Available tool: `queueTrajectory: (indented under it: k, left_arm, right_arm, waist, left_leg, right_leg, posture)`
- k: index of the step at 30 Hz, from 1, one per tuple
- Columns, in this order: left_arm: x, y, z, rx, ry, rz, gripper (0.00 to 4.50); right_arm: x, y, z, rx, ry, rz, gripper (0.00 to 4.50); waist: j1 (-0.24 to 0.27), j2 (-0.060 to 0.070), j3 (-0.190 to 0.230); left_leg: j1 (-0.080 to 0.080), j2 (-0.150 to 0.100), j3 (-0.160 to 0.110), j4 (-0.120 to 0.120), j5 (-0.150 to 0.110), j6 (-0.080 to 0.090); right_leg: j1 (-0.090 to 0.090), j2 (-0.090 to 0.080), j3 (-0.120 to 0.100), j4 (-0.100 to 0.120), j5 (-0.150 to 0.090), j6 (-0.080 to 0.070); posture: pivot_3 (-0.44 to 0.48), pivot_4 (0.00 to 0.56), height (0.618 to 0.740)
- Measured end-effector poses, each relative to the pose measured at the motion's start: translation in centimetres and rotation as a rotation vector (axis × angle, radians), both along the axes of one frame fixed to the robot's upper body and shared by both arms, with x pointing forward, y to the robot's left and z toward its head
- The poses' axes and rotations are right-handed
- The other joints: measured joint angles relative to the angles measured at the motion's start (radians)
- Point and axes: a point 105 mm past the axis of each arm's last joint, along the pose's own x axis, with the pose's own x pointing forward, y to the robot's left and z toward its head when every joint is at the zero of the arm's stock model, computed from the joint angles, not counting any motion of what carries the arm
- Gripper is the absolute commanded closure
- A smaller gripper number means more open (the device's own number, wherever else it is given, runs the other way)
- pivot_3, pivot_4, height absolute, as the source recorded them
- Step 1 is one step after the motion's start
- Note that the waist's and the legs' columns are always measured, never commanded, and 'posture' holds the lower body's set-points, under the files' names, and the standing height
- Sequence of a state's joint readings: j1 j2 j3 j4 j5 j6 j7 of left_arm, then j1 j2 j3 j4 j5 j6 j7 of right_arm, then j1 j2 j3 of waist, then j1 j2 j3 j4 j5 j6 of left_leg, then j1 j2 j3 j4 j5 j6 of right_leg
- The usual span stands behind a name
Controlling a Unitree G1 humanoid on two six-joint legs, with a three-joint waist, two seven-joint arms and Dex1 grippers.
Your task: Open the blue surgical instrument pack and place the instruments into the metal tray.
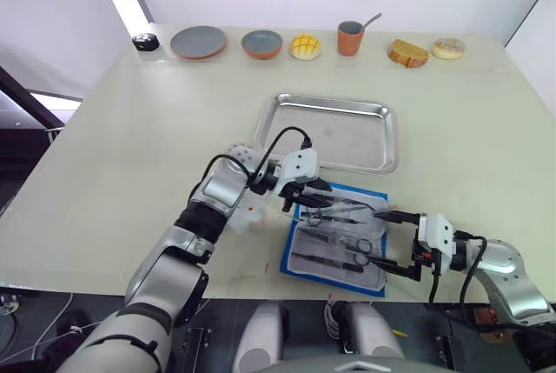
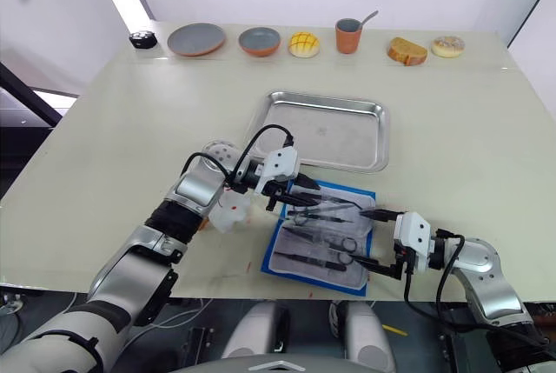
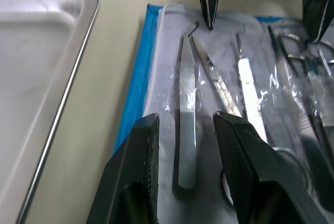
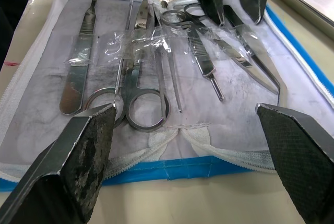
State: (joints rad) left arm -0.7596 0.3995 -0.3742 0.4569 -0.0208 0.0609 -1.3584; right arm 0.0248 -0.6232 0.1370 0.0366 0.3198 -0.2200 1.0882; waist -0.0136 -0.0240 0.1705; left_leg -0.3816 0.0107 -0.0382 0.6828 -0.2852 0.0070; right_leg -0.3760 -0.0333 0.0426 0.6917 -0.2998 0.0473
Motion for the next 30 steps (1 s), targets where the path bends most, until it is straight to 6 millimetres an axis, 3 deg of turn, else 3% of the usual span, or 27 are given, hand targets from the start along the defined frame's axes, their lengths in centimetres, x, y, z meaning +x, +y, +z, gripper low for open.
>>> queueTrajectory:
  k: [5, 8, 9, 11, 30]
  left_arm:
    - [0.2, -0.1, -0.1, 0.034, -0.038, -0.016, 2.72]
    - [0.3, -0.1, -0.1, 0.038, -0.052, -0.017, 3.38]
    - [0.4, -0.1, -0.3, 0.049, -0.059, -0.018, 3.94]
    - [0.2, -0.2, -0.4, 0.06, -0.063, -0.033, 4.48]
    - [0.1, -0.8, 0.7, 0.179, -0.065, -0.062, 4.48]
  right_arm:
    - [0.0, 0.0, 0.0, 0.0, 0.001, -0.002, 0.0]
    - [0.0, 0.0, 0.0, 0.0, 0.002, -0.003, 0.0]
    - [0.0, 0.0, 0.0, 0.0, 0.003, -0.003, 0.0]
    - [0.0, 0.0, 0.0, 0.0, 0.004, -0.004, 0.0]
    - [0.2, 0.3, -0.1, -0.005, 0.027, -0.001, 0.0]
  waist:
    - [0.0, 0.0, 0.0]
    - [0.0, 0.0, 0.0]
    - [0.0, 0.0, 0.0]
    - [0.0, 0.0, 0.0]
    - [0.0, -0.001, -0.001]
  left_leg:
    - [0.0, 0.0, 0.0, 0.0, 0.0, 0.0]
    - [0.0, 0.0, 0.0, 0.0, 0.0, 0.0]
    - [0.0, 0.0, 0.0, 0.0, 0.0, 0.0]
    - [0.0, 0.0, 0.0, 0.0, 0.0, 0.0]
    - [0.0, 0.0, 0.0, 0.0, 0.0, 0.0]
  right_leg:
    - [0.0, 0.0, 0.0, 0.0, 0.0, 0.0]
    - [0.0, 0.0, 0.0, 0.0, 0.0, 0.0]
    - [0.0, 0.0, 0.0, 0.0, 0.0, 0.0]
    - [0.0, 0.0, 0.0, 0.0, 0.0, 0.0]
    - [0.0, 0.0, 0.0, 0.0, 0.0, 0.0]
  posture:
    - [0.0, 0.15, 0.74]
    - [0.0, 0.15, 0.74]
    - [0.0, 0.15, 0.74]
    - [0.0, 0.15, 0.74]
    - [0.0, 0.15, 0.74]
